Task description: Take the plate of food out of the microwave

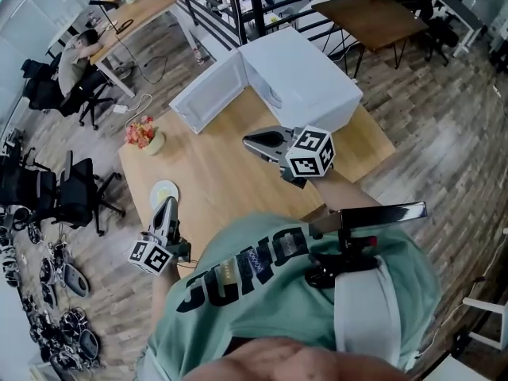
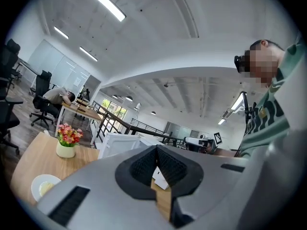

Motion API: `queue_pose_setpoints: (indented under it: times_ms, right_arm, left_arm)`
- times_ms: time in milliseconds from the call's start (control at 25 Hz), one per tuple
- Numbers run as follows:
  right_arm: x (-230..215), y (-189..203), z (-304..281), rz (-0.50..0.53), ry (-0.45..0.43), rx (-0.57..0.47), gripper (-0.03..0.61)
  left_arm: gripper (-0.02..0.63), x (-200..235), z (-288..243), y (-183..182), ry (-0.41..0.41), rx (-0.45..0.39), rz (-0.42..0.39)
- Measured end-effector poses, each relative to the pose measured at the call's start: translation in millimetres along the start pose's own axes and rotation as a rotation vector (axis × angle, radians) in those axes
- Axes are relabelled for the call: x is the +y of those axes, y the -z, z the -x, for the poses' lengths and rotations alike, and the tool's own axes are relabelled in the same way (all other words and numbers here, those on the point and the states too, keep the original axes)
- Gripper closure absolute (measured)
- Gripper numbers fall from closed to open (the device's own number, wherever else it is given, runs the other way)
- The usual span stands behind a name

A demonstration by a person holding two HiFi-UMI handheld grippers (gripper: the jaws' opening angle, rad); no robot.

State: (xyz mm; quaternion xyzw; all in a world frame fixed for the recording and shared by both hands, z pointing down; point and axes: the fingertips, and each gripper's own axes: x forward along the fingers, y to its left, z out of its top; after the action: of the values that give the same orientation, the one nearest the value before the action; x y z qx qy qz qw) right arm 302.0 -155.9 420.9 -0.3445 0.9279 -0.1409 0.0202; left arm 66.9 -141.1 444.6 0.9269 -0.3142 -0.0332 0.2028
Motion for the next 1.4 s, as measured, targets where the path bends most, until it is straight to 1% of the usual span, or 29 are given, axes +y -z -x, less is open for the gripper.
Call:
queue_pose_setpoints:
  times_ms: [240,400,560,760,960,1400]
  right_arm:
    - [38,-7,-41,0.014,0.014,-0.01,0.572]
    - [56,-8,-67,0.029,-0.002,0.01,0.572]
    - [64,-8,-81,0.022,-0.02,0.019,0.572]
    - [66,-12,-86,0.053,-0.034,0.043,0.572]
    - [59,-8,-78,0.034,-0.039,0.053,0.572]
    - [47,-7,-65,0.021,-0.044,0.05,0.572]
  left_arm:
    - [0.609,30,44,-23,0.018,-0.018,-0.029]
    - [0.609,50,68,-26,0.005,-0.045,-0.015]
    - [0.609,59,83,-24,-0.016,-0.075,0.005]
    - [0.609,56,89,-21,-0.038,-0.079,0.012]
    - [0.609,49,86,-21,-0.05,-0.091,0.008]
    - [0.609,34,72,-19,-0.053,-0.077,-0.001]
